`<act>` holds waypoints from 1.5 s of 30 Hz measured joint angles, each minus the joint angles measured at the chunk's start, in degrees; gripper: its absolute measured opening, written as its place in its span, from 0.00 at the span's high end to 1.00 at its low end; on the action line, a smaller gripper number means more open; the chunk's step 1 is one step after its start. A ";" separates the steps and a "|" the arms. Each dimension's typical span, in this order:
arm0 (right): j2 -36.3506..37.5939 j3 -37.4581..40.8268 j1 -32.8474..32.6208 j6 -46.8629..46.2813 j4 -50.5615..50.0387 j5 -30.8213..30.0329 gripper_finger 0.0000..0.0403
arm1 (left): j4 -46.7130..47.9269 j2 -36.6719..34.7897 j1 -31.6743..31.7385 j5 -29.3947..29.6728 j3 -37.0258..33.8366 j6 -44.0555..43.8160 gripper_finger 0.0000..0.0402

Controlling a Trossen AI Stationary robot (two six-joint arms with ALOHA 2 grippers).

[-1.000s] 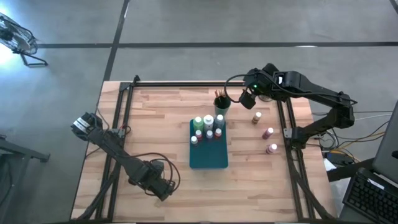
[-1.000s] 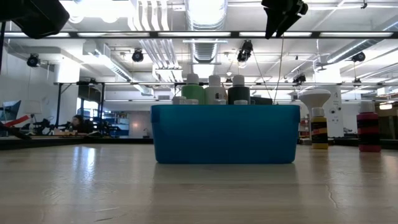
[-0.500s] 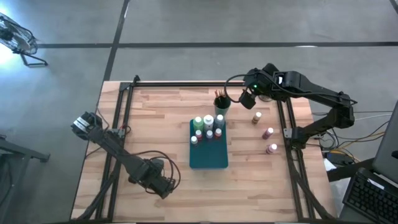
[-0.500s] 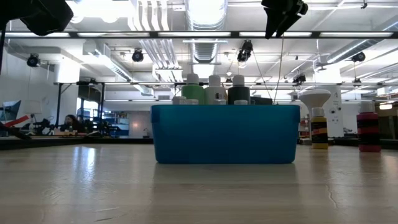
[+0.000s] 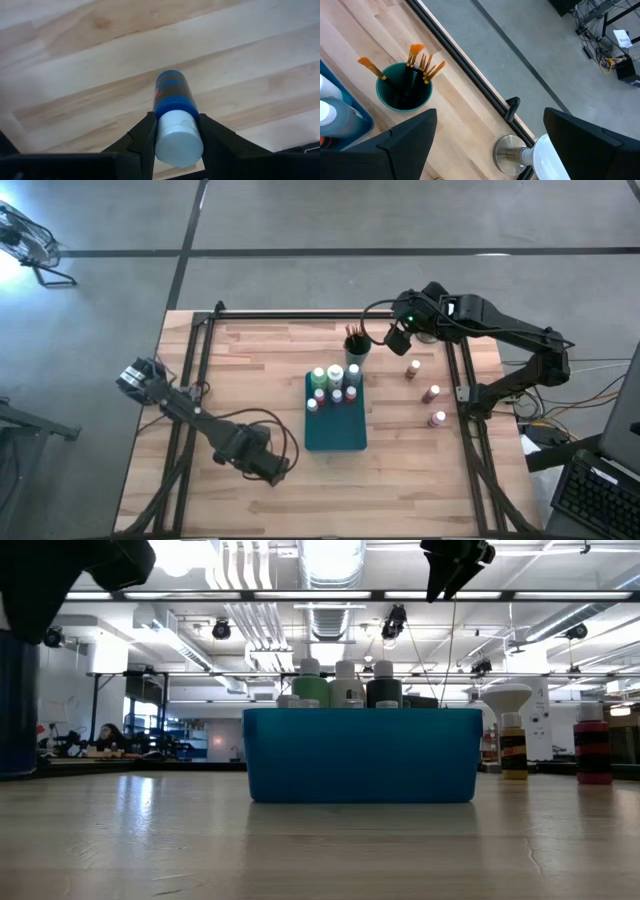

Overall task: Pick & Place Paint Supplies
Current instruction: Put the small blue paint bottle into the blue bin

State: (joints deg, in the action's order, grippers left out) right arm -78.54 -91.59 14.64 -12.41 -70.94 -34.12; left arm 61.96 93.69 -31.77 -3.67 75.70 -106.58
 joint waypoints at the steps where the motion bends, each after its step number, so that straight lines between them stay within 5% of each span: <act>1: 0.00 0.00 0.00 0.00 0.00 -0.01 0.10 | 0.56 -0.01 0.39 -0.10 0.45 0.79 0.69; 29: 0.00 0.00 0.01 -0.01 0.15 -0.01 0.10 | 10.92 1.34 20.88 -0.18 17.84 32.17 0.69; 45: 0.00 0.00 0.01 0.00 0.15 -0.01 0.10 | 14.38 14.90 27.27 -2.23 34.77 42.66 0.69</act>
State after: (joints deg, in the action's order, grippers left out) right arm -78.54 -91.59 14.65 -12.41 -70.78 -34.13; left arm 76.33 108.59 -4.50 -5.90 110.47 -63.92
